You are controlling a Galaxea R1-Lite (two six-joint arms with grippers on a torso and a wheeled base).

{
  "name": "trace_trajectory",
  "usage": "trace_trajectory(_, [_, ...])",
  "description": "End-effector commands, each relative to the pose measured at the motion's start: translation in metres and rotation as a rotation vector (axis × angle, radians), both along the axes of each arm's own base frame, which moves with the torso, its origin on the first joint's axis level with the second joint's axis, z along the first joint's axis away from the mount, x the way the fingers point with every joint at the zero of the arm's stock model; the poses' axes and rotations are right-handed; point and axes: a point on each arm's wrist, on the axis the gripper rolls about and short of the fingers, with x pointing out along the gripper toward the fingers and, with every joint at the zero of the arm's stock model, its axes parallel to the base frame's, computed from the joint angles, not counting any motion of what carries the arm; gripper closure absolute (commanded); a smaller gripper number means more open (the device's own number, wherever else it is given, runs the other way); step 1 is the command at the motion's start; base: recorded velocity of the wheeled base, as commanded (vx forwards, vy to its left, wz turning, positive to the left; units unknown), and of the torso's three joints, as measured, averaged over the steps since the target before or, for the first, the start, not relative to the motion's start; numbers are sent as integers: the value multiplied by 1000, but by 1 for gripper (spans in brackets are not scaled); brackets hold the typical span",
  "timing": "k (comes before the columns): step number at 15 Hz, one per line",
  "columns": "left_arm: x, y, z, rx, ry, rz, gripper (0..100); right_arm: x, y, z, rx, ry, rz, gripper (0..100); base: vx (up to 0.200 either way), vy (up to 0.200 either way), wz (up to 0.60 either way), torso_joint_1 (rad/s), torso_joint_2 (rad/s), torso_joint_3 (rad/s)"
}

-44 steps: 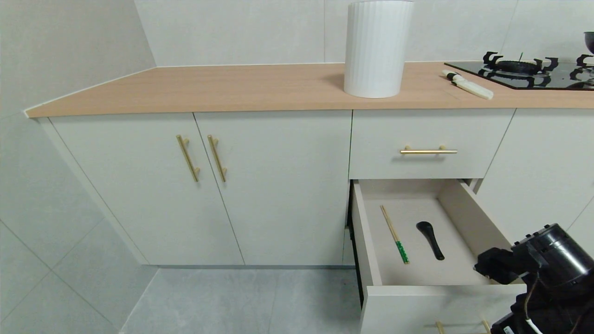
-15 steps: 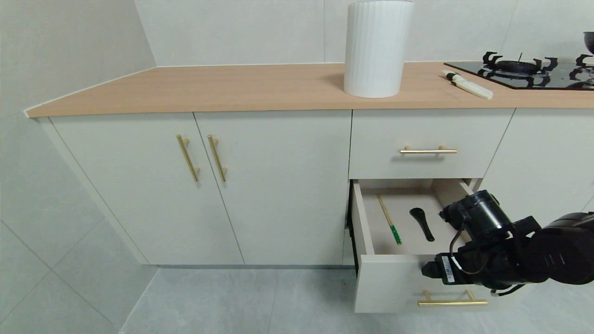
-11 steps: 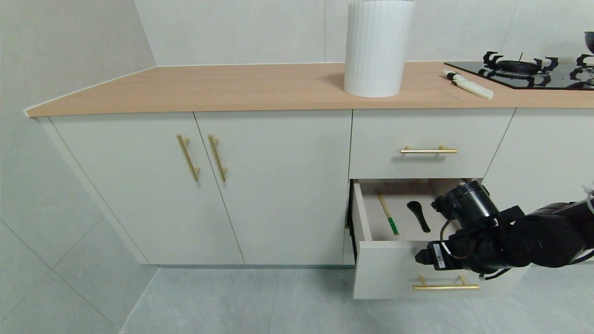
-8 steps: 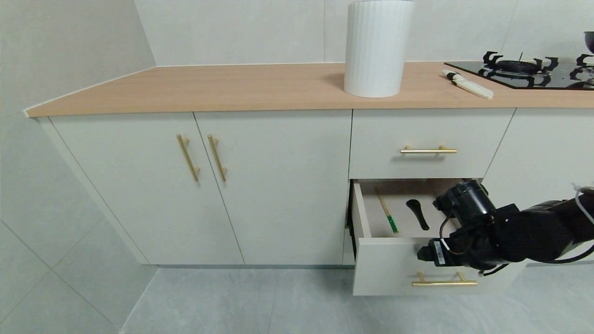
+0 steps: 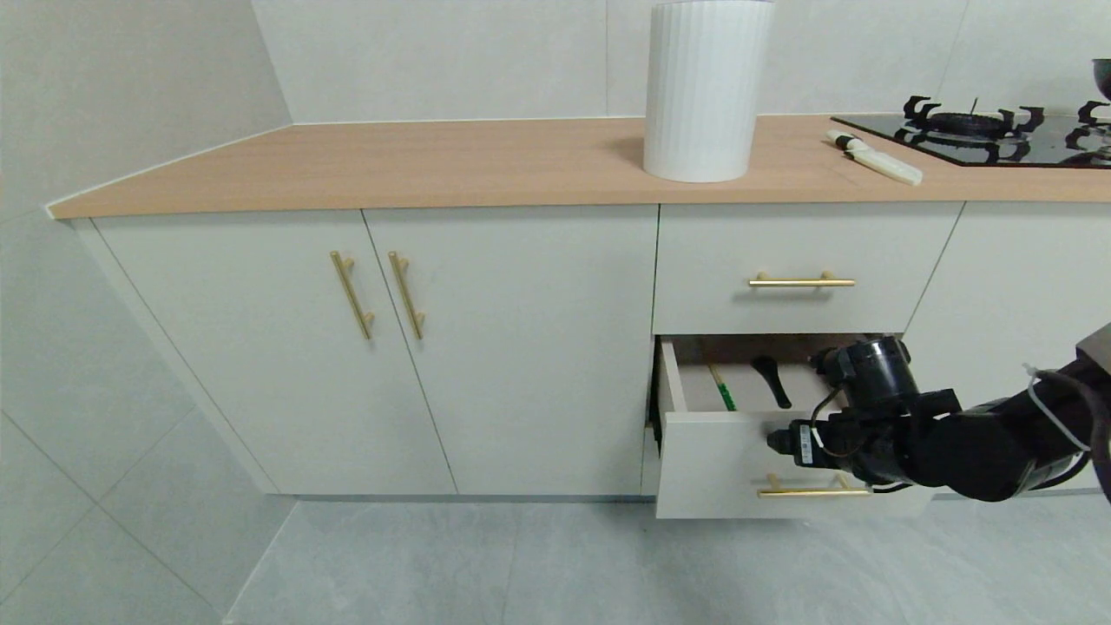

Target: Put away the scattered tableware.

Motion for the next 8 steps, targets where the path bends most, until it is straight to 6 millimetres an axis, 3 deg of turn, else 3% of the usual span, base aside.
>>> trace_trajectory(1, [0, 0, 0, 0, 0, 0, 0, 7, -6, -22, -13, 12, -31, 0, 0, 0, 0, 0, 0, 0])
trace_trajectory(8, [0, 0, 0, 0, 0, 0, 0, 42, -17, -54, 45, -265, -110, 0, 0, 0, 0, 0, 0, 0])
